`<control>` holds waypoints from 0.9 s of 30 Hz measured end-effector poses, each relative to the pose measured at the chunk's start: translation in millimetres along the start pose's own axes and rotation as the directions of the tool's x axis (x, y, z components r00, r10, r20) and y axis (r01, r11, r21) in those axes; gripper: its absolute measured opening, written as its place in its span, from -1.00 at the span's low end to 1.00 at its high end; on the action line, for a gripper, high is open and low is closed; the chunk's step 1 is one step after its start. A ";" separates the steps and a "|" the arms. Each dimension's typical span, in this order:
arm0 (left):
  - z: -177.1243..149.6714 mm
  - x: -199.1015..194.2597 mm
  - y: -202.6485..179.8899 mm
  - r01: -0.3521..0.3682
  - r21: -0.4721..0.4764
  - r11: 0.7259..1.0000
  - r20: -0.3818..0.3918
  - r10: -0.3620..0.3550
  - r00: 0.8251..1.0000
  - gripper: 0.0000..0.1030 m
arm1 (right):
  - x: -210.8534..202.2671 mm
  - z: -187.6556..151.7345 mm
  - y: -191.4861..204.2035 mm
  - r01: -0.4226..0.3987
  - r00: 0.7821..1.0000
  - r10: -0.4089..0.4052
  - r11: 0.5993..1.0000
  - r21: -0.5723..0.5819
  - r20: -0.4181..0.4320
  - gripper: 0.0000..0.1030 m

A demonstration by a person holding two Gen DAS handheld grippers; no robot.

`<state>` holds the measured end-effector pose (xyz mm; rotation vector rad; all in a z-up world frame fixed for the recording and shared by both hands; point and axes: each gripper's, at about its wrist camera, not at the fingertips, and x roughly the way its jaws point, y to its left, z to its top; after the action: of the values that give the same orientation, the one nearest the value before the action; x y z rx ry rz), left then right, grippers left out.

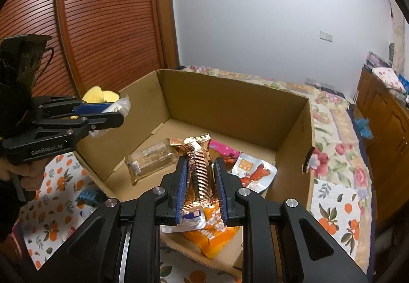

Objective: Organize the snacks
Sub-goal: 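Carry both snacks over the box and open both tools to drop them in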

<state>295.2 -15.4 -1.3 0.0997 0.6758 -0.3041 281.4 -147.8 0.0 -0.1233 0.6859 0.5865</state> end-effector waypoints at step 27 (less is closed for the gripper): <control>-29.8 -64.4 -5.2 -0.010 -0.035 0.999 0.038 0.012 0.999 0.03 | -49.2 -13.1 41.3 0.014 0.999 -0.014 1.000 -0.001 0.041 -0.17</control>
<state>228.2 1.0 16.1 0.0645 0.6425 -0.2830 220.9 -140.3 24.1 -0.1173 0.6449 0.5747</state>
